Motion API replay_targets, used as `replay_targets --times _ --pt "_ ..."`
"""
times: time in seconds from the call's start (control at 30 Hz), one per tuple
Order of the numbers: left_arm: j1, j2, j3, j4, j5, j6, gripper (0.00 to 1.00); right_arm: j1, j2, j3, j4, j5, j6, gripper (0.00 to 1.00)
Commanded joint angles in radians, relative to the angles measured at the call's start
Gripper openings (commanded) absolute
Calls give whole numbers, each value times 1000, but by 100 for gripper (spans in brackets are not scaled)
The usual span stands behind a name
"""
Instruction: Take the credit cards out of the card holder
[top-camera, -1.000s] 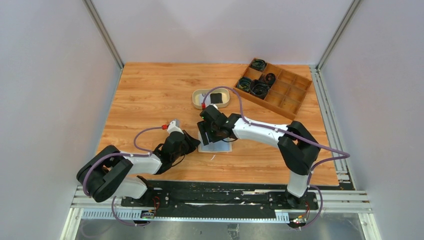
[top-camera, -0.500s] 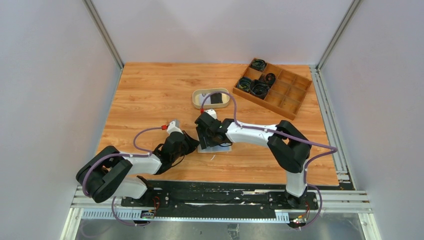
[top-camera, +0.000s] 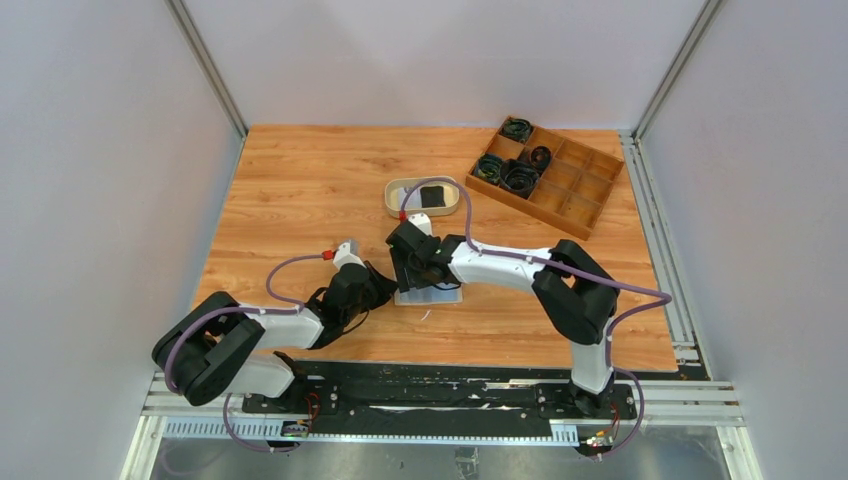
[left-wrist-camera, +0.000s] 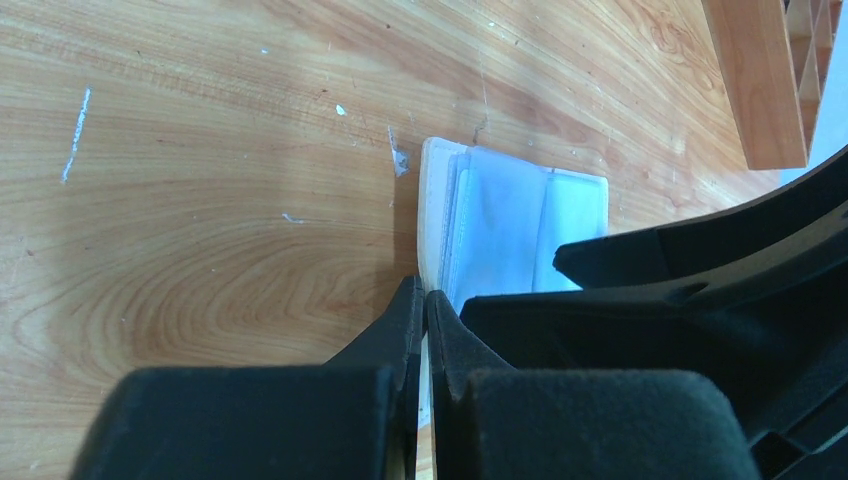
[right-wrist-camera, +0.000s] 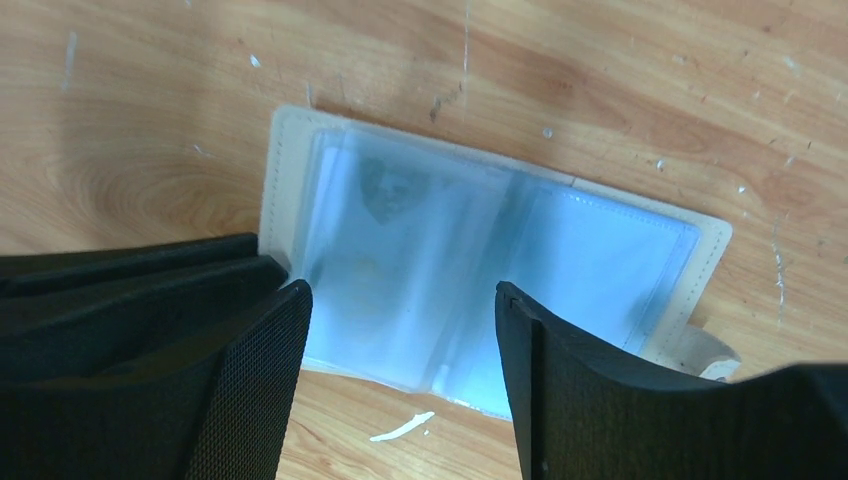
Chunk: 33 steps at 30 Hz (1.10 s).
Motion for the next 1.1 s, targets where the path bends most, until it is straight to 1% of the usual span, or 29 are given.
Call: replay_targets --times 0.0,0.17,0.37,0.53,1.07 --pt "0 -7 -8 29 -23 7 0 -6 44 73 -3 55 -4 71" --pt "0 -14 -15 25 -30 10 0 -11 100 127 -15 33 -13 72" --pt "0 -19 -17 25 -34 7 0 -11 113 131 -14 36 -17 72" --pt "0 -21 -18 23 -36 7 0 -11 133 135 -69 65 -24 72" --pt "0 -60 -33 -2 -75 8 0 -28 45 -4 -126 127 -57 72"
